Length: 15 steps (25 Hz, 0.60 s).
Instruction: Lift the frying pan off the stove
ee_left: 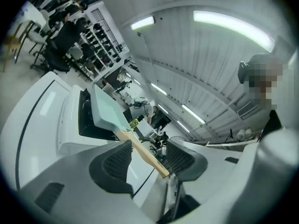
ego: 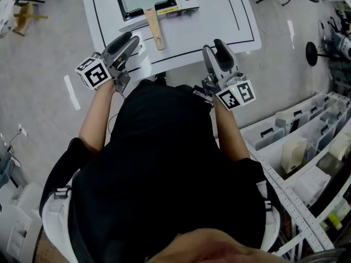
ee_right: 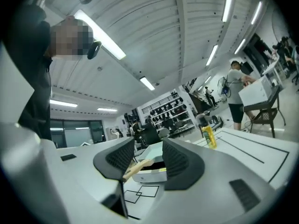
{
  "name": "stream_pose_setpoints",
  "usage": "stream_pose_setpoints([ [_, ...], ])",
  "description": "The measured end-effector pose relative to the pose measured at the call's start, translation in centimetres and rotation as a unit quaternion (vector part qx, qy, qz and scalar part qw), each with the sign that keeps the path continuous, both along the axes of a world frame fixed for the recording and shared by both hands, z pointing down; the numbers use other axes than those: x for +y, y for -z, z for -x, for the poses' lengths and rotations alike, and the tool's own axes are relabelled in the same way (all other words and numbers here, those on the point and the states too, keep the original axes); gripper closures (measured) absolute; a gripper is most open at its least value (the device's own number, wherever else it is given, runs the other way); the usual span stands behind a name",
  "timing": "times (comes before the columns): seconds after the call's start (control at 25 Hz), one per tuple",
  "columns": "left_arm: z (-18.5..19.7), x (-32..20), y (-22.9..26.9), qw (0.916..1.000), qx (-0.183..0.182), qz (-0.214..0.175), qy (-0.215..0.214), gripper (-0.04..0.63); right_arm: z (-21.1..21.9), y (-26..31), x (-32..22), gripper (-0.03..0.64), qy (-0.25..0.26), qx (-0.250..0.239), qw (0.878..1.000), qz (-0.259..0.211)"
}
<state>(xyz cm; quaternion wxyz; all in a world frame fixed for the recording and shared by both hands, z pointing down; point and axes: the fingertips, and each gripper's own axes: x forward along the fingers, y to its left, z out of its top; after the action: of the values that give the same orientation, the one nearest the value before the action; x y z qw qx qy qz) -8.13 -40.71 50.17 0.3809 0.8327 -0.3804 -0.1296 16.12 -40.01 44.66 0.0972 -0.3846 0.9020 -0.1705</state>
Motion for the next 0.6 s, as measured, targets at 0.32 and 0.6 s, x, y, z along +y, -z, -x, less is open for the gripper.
stream_pose_setpoints([
  [0.32, -0.9, -2.2, -2.8, 0.9898, 0.109, 0.067, -0.063, 0.36, 5.3, -1.6, -4.7, 0.423, 0.134, -0.094, 0.979, 0.119],
  [0.6, -0.3, -4.2, -7.3, 0.963, 0.193, 0.179, -0.057, 0.357, 10.8, -4.6, -6.9, 0.425, 0.286, -0.128, 0.913, 0.261],
])
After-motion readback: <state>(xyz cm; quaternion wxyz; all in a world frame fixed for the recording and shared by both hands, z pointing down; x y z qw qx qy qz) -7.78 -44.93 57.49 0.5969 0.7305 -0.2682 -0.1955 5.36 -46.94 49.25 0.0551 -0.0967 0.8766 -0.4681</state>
